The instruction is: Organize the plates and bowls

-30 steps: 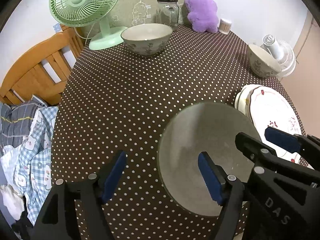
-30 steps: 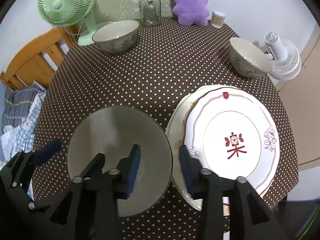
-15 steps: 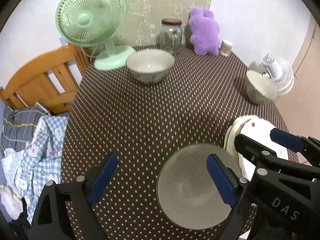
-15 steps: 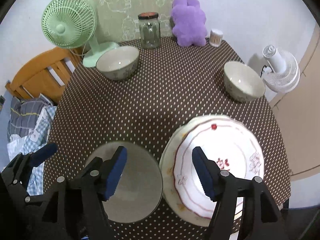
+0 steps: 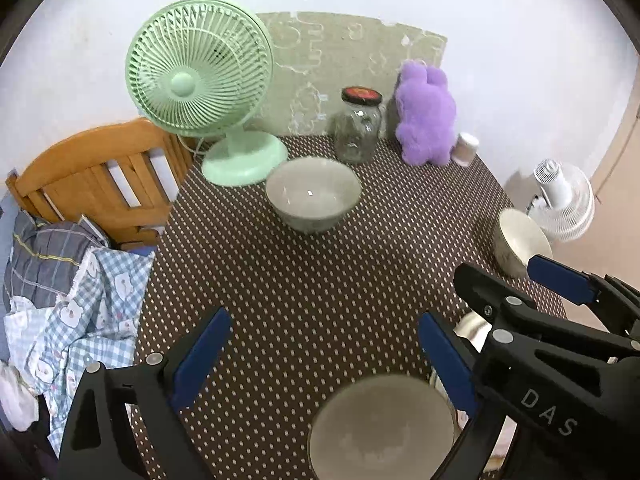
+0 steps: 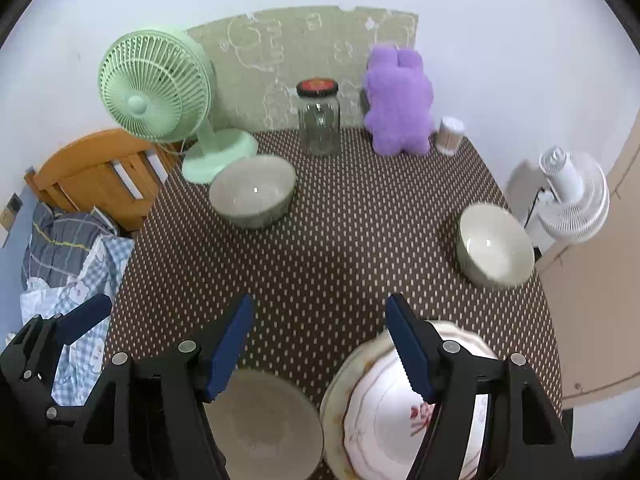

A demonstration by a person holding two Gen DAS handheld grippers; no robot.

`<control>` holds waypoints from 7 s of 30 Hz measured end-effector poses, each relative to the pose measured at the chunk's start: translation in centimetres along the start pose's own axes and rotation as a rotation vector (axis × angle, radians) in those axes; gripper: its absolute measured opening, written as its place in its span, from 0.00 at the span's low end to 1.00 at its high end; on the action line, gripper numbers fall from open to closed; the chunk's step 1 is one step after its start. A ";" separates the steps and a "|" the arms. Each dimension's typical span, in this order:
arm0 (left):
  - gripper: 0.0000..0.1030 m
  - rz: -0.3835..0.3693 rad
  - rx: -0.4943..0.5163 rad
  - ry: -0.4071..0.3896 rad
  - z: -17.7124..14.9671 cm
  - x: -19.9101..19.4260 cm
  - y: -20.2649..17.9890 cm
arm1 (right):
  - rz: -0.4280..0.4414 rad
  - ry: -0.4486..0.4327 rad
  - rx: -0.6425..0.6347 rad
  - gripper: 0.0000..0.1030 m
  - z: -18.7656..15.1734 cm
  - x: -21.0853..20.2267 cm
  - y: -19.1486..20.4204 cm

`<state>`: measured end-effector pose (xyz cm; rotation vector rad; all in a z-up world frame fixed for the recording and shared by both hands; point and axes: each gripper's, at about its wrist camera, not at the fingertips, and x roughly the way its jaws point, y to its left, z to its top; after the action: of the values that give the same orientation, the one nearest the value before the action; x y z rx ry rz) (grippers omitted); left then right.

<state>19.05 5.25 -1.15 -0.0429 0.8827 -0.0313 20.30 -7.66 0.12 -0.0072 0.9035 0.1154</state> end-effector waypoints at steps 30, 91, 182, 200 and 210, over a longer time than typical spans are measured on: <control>0.93 0.153 -0.084 -0.026 9.9 9.5 2.2 | 0.069 -0.021 -0.080 0.76 11.5 10.5 1.2; 0.37 0.130 -0.106 0.147 8.0 19.3 3.3 | 0.094 0.147 -0.067 0.28 10.3 21.5 2.9; 0.37 -0.021 0.046 0.209 -8.9 1.6 -2.3 | -0.047 0.182 0.141 0.28 -10.2 0.6 -0.4; 0.36 -0.015 0.003 0.257 -9.6 4.3 -0.8 | -0.039 0.221 0.138 0.28 -10.3 3.5 0.8; 0.37 -0.009 0.040 0.234 -9.4 4.5 -1.0 | -0.046 0.207 0.126 0.28 -10.6 4.1 0.6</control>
<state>14.62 3.79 -10.58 -0.0052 1.1151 -0.0630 14.49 -7.22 -9.63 0.0782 1.1153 0.0149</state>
